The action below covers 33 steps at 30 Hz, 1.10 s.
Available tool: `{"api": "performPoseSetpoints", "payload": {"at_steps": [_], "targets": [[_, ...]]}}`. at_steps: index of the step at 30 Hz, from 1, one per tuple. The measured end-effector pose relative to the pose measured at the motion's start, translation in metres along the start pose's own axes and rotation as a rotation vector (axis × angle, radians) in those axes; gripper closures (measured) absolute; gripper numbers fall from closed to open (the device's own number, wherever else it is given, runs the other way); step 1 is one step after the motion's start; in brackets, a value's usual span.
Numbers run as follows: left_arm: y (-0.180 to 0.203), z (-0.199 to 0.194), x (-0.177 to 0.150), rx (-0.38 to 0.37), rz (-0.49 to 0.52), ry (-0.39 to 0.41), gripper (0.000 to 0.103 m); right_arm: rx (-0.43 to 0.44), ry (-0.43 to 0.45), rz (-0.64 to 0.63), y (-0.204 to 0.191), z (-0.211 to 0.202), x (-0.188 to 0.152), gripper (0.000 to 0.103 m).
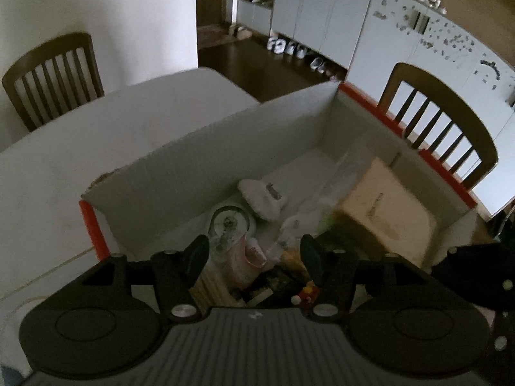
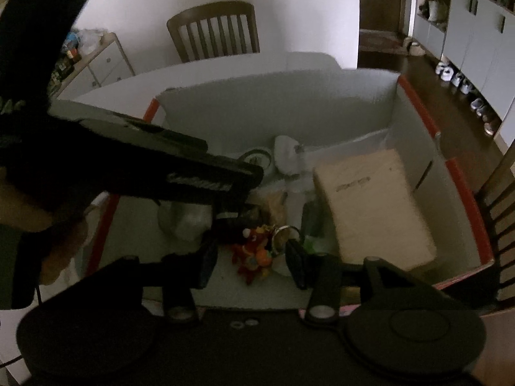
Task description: Organize objects
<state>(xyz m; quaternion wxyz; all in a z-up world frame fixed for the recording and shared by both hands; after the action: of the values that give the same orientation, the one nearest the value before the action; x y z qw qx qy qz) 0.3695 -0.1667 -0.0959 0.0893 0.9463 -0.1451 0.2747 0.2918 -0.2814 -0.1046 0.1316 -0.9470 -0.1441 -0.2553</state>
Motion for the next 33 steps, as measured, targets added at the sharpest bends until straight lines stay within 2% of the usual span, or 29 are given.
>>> {"api": "performPoseSetpoints", "payload": {"at_steps": [8,10,12,16,20,22,26,33], "targets": [[-0.004,-0.041,-0.007,-0.032,-0.041,0.075,0.041,-0.018,0.051,-0.006,-0.005,-0.026,-0.004,0.056],[-0.004,-0.050,-0.009,-0.040,-0.040,0.089,0.038,-0.024,0.071,-0.001,-0.006,-0.034,-0.004,0.054],[-0.005,-0.061,-0.014,-0.047,-0.034,0.107,0.038,-0.034,0.093,0.003,-0.007,-0.041,-0.004,0.046],[-0.006,-0.080,-0.024,-0.057,-0.025,0.131,0.038,-0.048,0.120,0.017,-0.009,-0.055,-0.008,0.044],[-0.010,-0.100,-0.037,-0.078,-0.020,0.159,0.024,-0.055,0.149,0.037,-0.012,-0.064,-0.011,0.040],[-0.011,-0.108,-0.043,-0.082,-0.017,0.169,0.024,-0.058,0.165,0.043,-0.015,-0.068,-0.012,0.038],[-0.012,-0.123,-0.057,-0.093,-0.006,0.187,0.024,-0.052,0.212,0.059,-0.020,-0.079,-0.018,0.021],[-0.011,-0.142,-0.076,-0.075,0.027,0.216,0.015,-0.060,0.278,0.080,-0.030,-0.098,-0.030,0.002]]}}
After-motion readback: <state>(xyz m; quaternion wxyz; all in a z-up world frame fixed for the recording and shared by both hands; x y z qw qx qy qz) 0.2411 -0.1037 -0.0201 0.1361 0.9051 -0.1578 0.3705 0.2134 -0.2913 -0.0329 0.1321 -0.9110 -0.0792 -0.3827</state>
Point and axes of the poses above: each gripper's, at about its wrist camera, not at the fingertips, and z roughly the way its jaws point, y to its right, x to its top, the point moved 3 cm from there along z, roughly the way its jaws point, and after that the axes turned 2 degrees about -y, right-handed, at the moved point
